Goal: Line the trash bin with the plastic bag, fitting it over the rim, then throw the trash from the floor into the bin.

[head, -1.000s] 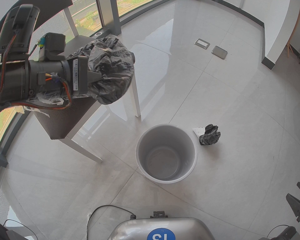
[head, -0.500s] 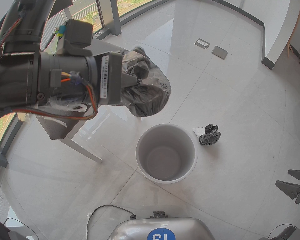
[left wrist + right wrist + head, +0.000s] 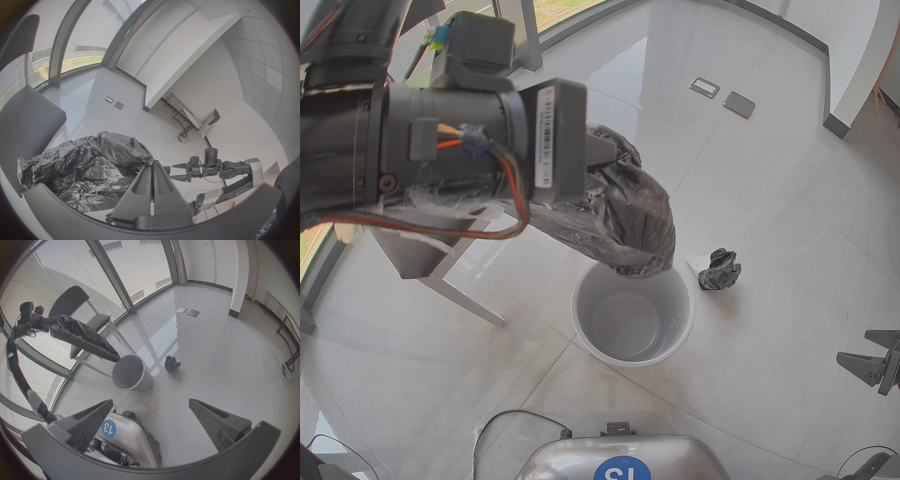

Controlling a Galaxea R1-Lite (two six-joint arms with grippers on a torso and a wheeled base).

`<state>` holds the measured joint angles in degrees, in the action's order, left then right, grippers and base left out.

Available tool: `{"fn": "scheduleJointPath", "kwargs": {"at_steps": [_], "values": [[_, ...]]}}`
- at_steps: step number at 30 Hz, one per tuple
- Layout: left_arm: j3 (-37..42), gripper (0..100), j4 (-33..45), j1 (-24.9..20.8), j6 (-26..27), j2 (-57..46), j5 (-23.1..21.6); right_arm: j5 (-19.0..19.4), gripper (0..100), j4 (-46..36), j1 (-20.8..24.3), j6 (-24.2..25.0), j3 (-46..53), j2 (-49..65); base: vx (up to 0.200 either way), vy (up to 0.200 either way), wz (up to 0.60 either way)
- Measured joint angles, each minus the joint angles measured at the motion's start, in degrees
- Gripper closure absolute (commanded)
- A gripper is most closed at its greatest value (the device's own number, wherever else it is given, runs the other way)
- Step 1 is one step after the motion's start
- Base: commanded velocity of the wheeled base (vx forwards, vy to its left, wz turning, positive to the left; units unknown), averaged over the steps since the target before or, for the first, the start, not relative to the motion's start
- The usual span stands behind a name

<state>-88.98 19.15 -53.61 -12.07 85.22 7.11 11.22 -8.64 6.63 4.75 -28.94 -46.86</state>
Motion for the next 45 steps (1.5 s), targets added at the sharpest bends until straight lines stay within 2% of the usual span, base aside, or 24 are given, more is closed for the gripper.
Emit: {"fn": "scheduleJointPath", "kwargs": {"at_steps": [6, 15, 24, 28, 32, 39, 42, 45], "values": [[-5.3, 100, 0.1, -3.3, -1.9, 1.6, -0.3, 0.5, 0, 5.1, -0.3, 0.0, 0.0, -3.6, 0.0, 0.0, 0.0], [-6.5, 100, 0.4, -10.0, -2.9, 2.7, -0.4, 0.6, 0, 9.2, -2.4, -0.1, 0.0, -8.0, 0.0, 0.0, 0.0], [-5.0, 100, 0.1, -11.0, -3.9, 2.4, -1.5, 1.1, 0, 9.5, -3.7, 0.3, -0.8, -9.9, 0.0, 0.0, 0.0], [-5.0, 100, -0.1, -11.2, -3.9, 2.2, -1.8, 3.7, 0, 9.7, -3.8, 0.8, -1.5, -11.5, 0.0, 0.0, 0.0], [-5.5, 100, -0.3, -11.7, -3.9, 2.0, -1.9, 6.0, 0, 9.6, -3.8, 2.7, -2.8, -13.4, 0.0, 0.0, 0.0], [-6.9, 100, 0.0, -13.3, -3.9, 1.7, -2.3, 7.0, 0, 9.6, -4.0, 6.5, -9.2, -20.1, 0.0, 0.0, 0.0], [-5.3, 100, 0.2, -13.8, -3.0, 1.1, -2.9, 7.2, 0, 9.6, -4.2, 7.0, -11.9, -22.5, 0.0, 0.0, 0.0], [-2.1, 100, 0.3, -13.8, 1.4, 0.4, -4.9, 7.3, 0, 9.4, -4.1, 7.1, -13.0, -24.2, 0.0, 0.0, 0.0]]}}
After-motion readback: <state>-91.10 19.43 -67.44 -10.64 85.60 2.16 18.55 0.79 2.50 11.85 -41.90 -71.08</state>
